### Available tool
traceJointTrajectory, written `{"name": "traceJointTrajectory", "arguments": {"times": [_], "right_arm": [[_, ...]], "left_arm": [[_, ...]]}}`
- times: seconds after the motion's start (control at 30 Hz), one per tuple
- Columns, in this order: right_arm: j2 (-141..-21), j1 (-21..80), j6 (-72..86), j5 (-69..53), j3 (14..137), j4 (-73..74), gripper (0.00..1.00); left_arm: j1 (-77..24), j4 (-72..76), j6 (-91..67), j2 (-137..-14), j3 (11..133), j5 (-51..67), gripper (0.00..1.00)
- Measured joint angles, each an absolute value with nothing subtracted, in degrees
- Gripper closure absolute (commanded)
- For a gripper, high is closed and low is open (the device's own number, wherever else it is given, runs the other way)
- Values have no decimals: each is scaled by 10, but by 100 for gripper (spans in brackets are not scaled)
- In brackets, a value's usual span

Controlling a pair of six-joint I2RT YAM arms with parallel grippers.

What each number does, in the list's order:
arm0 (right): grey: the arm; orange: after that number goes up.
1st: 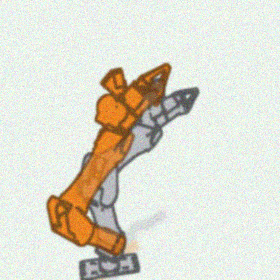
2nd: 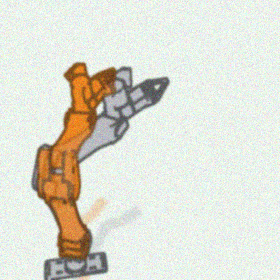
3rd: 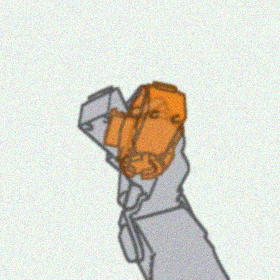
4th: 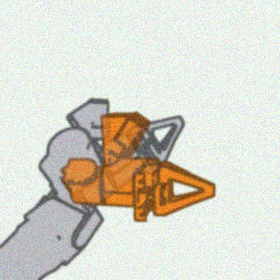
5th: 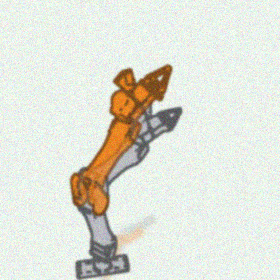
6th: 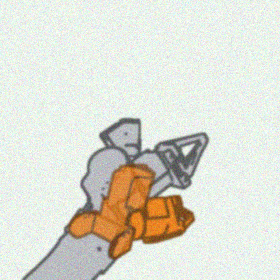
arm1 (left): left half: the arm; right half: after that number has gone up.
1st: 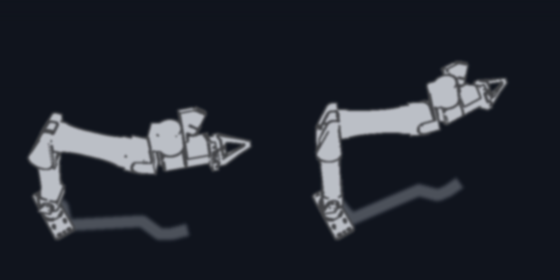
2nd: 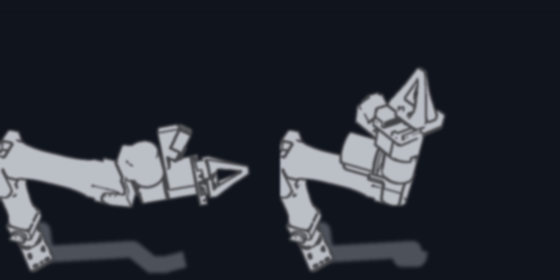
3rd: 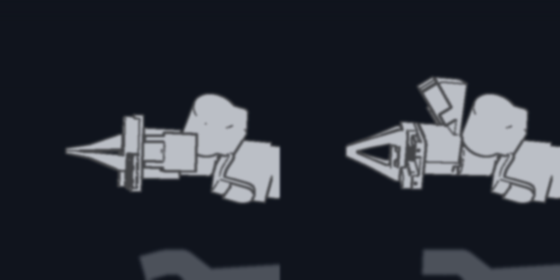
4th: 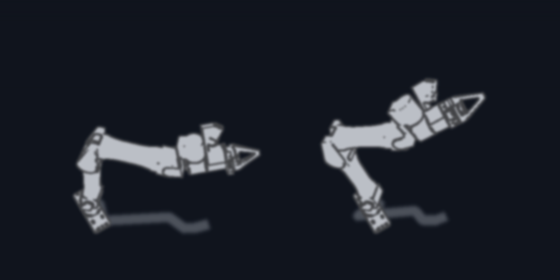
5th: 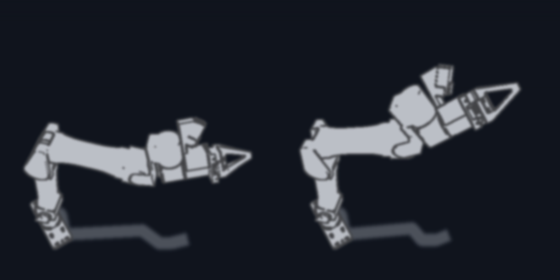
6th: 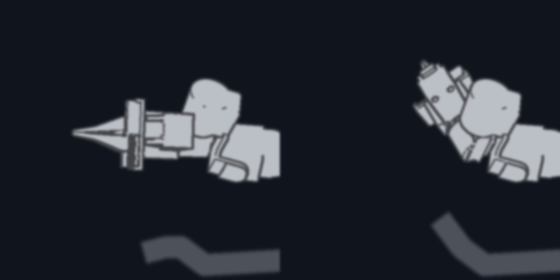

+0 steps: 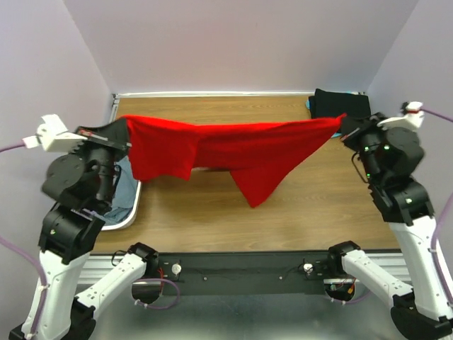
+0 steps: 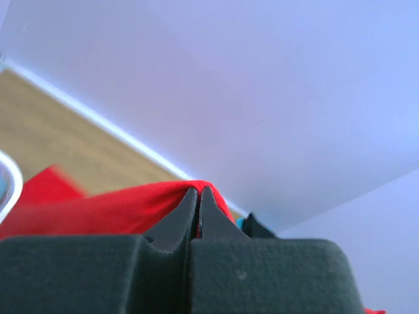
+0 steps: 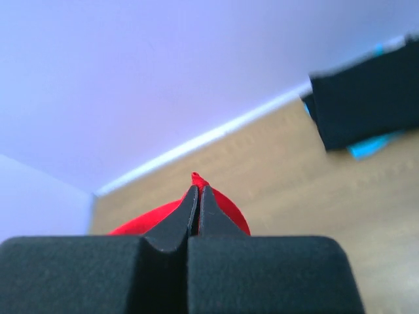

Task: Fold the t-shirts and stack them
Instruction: Flatten the tshirt out

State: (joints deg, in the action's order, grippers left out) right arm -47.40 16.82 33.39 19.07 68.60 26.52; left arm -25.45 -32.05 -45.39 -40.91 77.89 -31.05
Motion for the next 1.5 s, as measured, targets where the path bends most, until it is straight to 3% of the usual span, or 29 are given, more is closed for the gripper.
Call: {"name": "traceJointTrajectory", "arguments": {"times": [0.37, 0.53, 0.7, 0.97, 1.17, 1.37, 1.5], "right_arm": [[-546, 168, 307, 230, 874, 261, 99], [-656, 168, 286, 248, 884, 231, 99], [-811, 163, 265, 250, 927, 187, 100], [-1045, 98, 258, 196, 1133, 123, 100], [-1090, 75, 255, 172, 1257, 93, 99], [-1068, 55, 268, 148, 1218, 39, 100], [-1041, 44, 293, 129, 1074, 22, 100]], "left_arm": [[-255, -210, -361, -488, 919, -302, 100], [-241, -137, -329, -582, 908, -297, 100], [-154, -53, -323, -722, 926, -216, 100], [-48, 39, -332, -987, 1143, -52, 100], [-15, 80, -332, -1075, 1327, 37, 100], [-11, 143, -331, -1032, 1274, 76, 100], [-11, 190, -350, -969, 1081, 98, 100]]}}
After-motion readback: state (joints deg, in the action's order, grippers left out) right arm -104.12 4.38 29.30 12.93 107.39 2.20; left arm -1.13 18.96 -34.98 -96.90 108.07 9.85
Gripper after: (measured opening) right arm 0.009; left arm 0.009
